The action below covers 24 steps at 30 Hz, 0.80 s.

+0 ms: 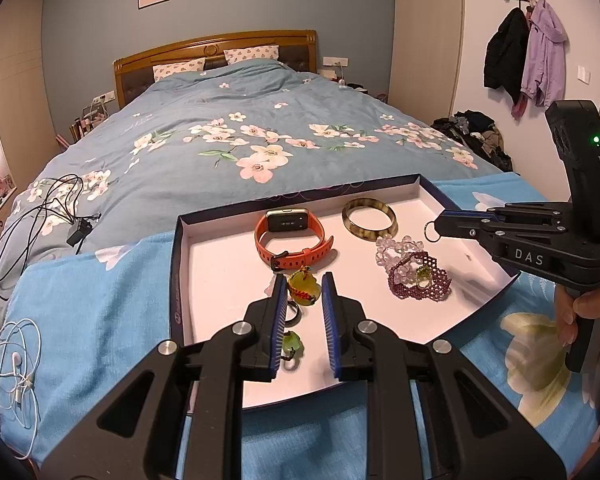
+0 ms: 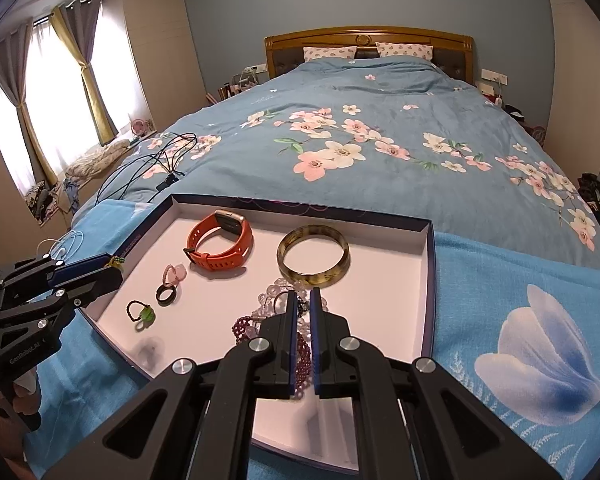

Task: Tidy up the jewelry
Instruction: 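Lower the yellow pendant with the left gripper while the right lowers the silver ring into the box, then open both grippers to release the pendant and silver ring into the box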

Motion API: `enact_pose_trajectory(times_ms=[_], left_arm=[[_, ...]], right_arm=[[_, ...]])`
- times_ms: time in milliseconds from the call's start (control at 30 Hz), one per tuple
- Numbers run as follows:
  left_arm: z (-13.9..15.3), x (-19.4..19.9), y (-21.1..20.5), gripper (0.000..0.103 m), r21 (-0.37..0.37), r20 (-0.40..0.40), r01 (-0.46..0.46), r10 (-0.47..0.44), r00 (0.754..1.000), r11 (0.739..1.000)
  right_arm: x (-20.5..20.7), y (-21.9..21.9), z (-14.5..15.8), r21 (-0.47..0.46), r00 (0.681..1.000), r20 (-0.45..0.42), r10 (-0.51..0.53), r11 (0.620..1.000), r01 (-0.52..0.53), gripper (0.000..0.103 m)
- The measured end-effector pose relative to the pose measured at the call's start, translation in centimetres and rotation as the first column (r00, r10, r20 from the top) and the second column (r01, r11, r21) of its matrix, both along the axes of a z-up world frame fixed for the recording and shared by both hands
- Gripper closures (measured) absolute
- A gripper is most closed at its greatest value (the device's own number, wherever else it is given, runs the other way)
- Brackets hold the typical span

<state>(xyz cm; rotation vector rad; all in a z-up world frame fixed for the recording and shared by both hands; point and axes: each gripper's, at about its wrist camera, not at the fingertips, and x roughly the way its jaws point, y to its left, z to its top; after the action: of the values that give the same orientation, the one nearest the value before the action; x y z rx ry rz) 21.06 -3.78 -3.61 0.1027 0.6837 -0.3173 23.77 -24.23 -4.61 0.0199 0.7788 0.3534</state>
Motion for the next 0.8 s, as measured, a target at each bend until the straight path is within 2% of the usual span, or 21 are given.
enact_pose_trajectory(times_ms=[800], left_arm=[[-1.2, 1.5, -0.1, 0.085, 0.009, -0.038, -0.017, 0.017, 0.999, 1.000]], right_arm=[[1.5, 0.6, -0.6, -0.019, 0.999, -0.030, -0.011, 1.000, 0.011, 0.099]])
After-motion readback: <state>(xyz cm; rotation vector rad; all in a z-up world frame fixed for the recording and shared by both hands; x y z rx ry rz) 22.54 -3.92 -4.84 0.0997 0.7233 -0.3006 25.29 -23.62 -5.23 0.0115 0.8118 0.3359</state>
